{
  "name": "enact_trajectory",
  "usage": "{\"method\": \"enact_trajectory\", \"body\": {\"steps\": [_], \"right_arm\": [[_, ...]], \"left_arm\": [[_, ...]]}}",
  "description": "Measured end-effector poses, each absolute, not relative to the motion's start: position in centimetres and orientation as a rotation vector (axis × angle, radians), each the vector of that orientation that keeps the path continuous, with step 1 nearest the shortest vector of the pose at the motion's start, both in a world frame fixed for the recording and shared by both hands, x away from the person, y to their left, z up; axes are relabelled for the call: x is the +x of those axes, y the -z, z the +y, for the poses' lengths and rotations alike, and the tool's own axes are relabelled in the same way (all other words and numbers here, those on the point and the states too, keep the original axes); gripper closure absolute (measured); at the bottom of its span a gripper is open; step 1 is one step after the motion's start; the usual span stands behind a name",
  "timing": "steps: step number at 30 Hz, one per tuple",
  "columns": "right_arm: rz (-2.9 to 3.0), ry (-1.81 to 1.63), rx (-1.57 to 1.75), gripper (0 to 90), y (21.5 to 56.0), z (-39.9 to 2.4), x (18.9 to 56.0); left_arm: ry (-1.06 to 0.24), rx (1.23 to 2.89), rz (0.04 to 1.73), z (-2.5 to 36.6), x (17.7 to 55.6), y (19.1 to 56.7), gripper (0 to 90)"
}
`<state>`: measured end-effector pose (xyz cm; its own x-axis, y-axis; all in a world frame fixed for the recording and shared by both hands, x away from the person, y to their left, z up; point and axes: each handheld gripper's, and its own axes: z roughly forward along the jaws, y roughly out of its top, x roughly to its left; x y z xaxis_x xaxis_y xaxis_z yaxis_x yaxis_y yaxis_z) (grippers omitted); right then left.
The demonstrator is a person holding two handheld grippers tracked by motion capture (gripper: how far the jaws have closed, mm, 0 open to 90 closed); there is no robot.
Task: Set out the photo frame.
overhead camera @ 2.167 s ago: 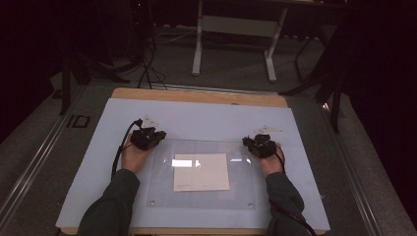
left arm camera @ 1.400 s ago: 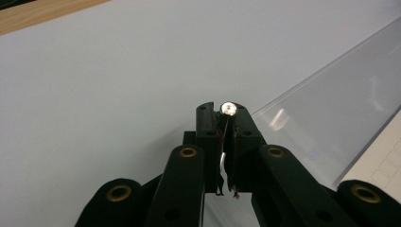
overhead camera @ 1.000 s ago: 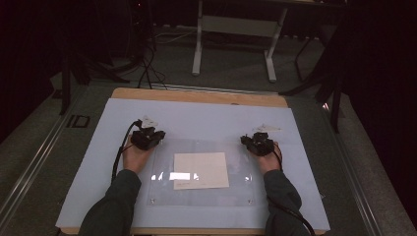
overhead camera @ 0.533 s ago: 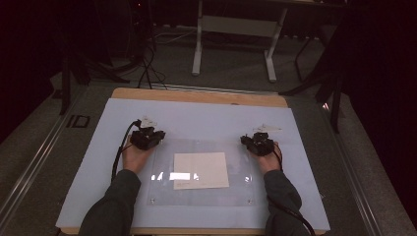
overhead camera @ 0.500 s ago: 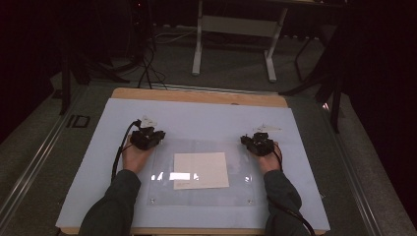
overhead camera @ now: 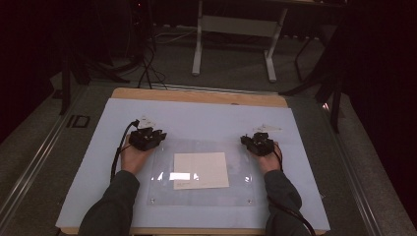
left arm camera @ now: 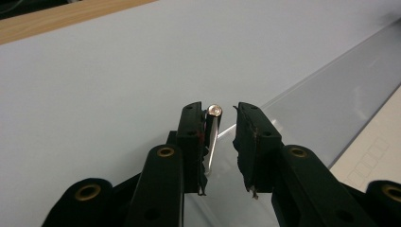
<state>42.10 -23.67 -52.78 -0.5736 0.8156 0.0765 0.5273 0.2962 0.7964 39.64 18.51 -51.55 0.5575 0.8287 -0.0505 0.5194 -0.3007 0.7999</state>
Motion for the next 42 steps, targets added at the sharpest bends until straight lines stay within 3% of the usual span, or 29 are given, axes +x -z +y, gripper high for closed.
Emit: {"method": "enact_trajectory", "body": {"steps": [17, 42], "right_arm": [[2.233, -1.208, 1.151, 81.9, 51.2, -24.1, 42.2], [2.244, -1.219, 1.174, 84.3, 51.2, -24.1, 42.5]], "left_arm": [[-0.497, 1.963, 1.084, 19.1, 39.6, 50.8, 82.2], [-0.465, 1.947, 1.088, 19.1, 40.0, 51.3, 84.7]]}}
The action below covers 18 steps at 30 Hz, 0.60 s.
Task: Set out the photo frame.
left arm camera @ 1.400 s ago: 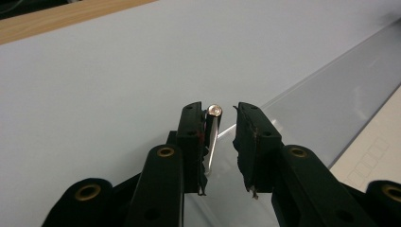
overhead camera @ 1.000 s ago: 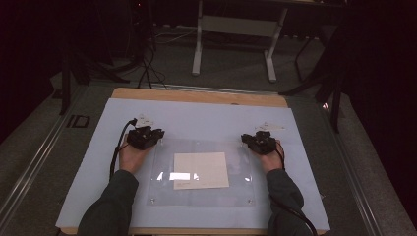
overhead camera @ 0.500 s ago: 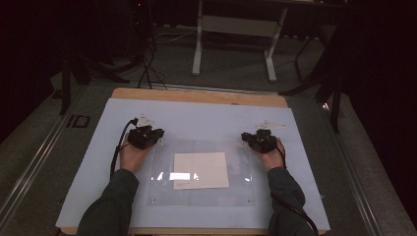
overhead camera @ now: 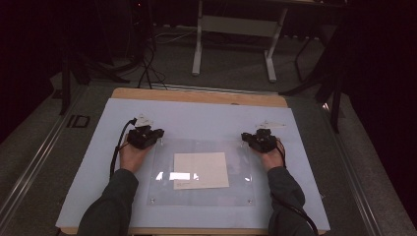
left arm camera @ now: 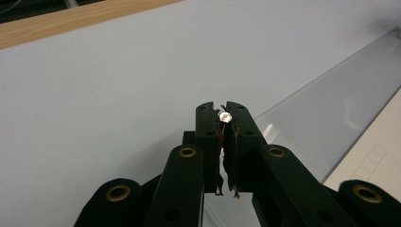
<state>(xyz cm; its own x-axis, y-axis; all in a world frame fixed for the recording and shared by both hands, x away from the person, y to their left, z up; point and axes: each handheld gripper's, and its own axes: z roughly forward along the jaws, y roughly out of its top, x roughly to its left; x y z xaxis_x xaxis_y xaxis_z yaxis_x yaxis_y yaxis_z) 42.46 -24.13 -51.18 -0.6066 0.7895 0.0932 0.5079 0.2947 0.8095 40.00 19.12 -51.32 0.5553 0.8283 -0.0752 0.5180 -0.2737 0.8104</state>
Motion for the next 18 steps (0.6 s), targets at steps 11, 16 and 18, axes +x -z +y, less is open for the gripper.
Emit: {"method": "enact_trajectory", "body": {"steps": [11, 16, 18], "right_arm": [[2.266, -1.215, 1.204, 84.3, 51.07, -24.14, 42.80], [2.281, -1.203, 1.218, 84.4, 50.95, -24.08, 43.03], [2.284, -1.201, 1.225, 84.4, 50.92, -24.05, 43.12]], "left_arm": [[-0.428, 1.970, 1.103, 19.20, 40.47, 51.07, 84.9], [-0.419, 1.975, 1.119, 19.14, 40.77, 50.98, 85.1], [-0.408, 1.971, 1.130, 19.16, 40.91, 50.97, 85.0]]}}
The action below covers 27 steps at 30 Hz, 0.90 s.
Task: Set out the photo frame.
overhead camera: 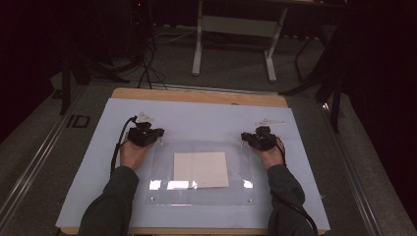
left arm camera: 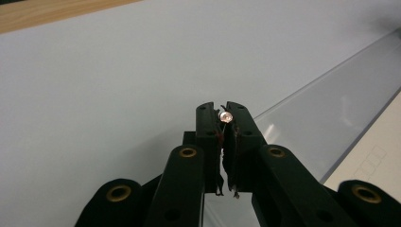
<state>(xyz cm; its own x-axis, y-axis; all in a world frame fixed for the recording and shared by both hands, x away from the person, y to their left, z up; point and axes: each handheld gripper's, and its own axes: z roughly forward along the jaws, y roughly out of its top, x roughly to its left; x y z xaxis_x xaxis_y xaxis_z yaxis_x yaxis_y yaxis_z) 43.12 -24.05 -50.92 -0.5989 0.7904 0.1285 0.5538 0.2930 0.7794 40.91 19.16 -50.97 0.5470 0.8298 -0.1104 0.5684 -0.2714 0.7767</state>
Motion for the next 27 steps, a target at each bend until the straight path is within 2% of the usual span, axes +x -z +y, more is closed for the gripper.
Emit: {"method": "enact_trajectory", "body": {"steps": [27], "right_arm": [[2.303, -1.188, 1.330, 85.2, 50.8, -23.8, 44.7]], "left_arm": [[-0.309, 1.953, 1.206, 19.3, 42.6, 50.8, 85.4]]}}
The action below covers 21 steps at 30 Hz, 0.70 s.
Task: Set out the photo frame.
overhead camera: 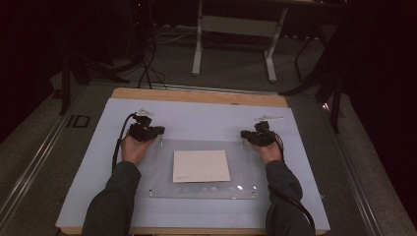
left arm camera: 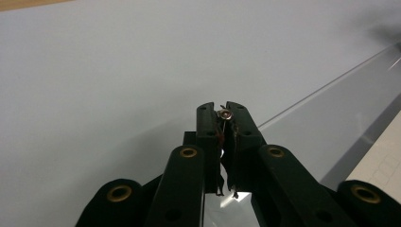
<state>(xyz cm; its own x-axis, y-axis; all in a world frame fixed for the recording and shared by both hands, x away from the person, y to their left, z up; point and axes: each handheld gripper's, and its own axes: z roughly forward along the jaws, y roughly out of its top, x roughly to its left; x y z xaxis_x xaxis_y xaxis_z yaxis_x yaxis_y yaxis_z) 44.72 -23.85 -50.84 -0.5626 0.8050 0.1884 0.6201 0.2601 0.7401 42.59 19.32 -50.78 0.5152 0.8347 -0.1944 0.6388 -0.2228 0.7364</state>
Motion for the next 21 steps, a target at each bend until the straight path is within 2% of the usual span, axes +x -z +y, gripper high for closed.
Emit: {"method": "enact_trajectory", "body": {"steps": [21], "right_arm": [[2.297, -1.213, 1.439, 85.1, 50.8, -23.9, 46.2]], "left_arm": [[-0.196, 1.896, 1.326, 19.5, 44.4, 50.8, 85.3]]}}
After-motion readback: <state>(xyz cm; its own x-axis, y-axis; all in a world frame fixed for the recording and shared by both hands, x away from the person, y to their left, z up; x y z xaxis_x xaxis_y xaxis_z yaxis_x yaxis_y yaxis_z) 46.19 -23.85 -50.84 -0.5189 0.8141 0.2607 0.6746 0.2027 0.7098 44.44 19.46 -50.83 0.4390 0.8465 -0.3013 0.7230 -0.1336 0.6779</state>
